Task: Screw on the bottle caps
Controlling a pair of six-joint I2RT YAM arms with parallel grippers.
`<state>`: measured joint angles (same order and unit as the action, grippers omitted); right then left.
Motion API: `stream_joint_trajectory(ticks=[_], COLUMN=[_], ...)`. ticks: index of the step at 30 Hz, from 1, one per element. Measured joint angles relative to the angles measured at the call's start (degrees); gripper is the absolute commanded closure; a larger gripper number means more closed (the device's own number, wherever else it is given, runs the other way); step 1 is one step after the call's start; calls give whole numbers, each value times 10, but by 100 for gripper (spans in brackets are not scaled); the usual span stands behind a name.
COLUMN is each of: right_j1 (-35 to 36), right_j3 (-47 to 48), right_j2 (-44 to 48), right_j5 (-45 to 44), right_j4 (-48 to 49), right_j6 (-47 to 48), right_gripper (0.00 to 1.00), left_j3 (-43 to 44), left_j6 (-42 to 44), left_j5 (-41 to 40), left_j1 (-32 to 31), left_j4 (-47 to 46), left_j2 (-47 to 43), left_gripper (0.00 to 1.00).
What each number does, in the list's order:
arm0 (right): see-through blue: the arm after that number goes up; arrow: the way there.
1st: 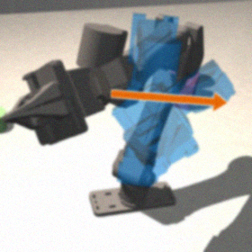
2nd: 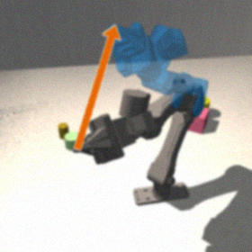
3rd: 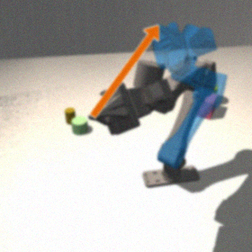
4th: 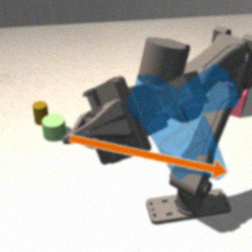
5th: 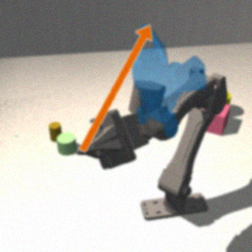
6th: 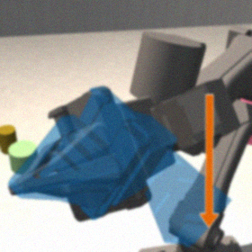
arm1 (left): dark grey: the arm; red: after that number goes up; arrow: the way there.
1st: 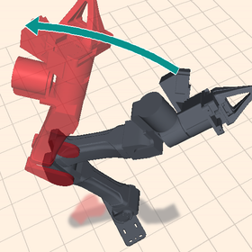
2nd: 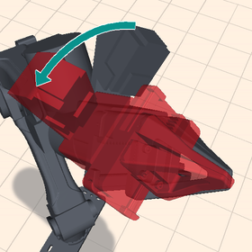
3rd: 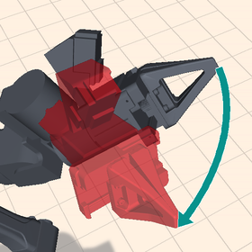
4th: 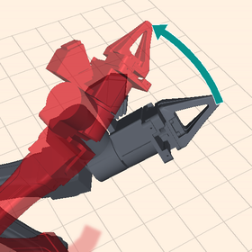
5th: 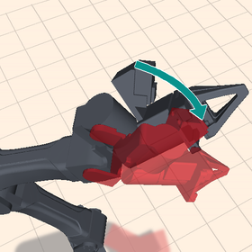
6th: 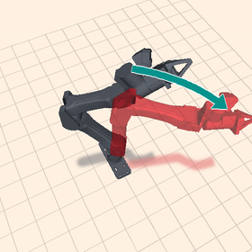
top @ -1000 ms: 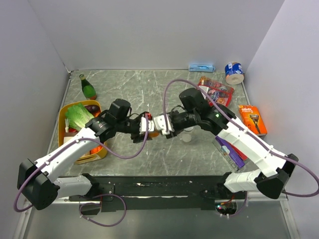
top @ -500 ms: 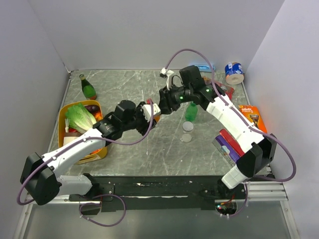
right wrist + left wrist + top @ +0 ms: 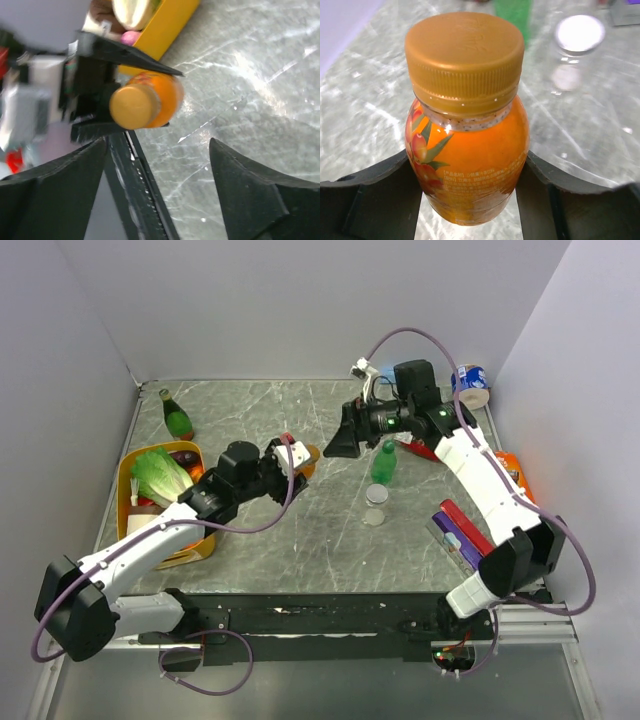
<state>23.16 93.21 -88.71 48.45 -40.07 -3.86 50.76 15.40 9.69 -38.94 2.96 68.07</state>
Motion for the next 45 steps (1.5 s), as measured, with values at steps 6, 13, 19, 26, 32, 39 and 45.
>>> stream_joint_trajectory(ticks=[6, 13, 19, 26, 32, 39, 45], right_j1=[22, 112, 136, 149, 150, 145, 150], right_j3=[-39, -93, -94, -94, -93, -91, -75], right_j2=[62, 133, 127, 111, 107, 88, 79], right_j5=[63, 33, 5, -3, -7, -33, -70], right_j4=[-9, -26, -26, -28, -22, 43, 50], right_j6=[195, 460, 530, 541, 508, 340, 295], right_gripper=[5, 11, 25, 51, 87, 100, 100], left_j3=[3, 14, 26, 36, 36, 17, 16], left_j6=[30, 103, 139, 141, 125, 15, -14], left_j5=[154, 269, 291, 296, 292, 260, 234], left_j1=[21, 21, 21, 21, 23, 24, 23], left_j4=[40, 105, 129, 129, 126, 70, 55], left_j2=[0, 0, 0, -1, -1, 0, 0], left_gripper=[99, 99, 99, 99, 99, 99, 40])
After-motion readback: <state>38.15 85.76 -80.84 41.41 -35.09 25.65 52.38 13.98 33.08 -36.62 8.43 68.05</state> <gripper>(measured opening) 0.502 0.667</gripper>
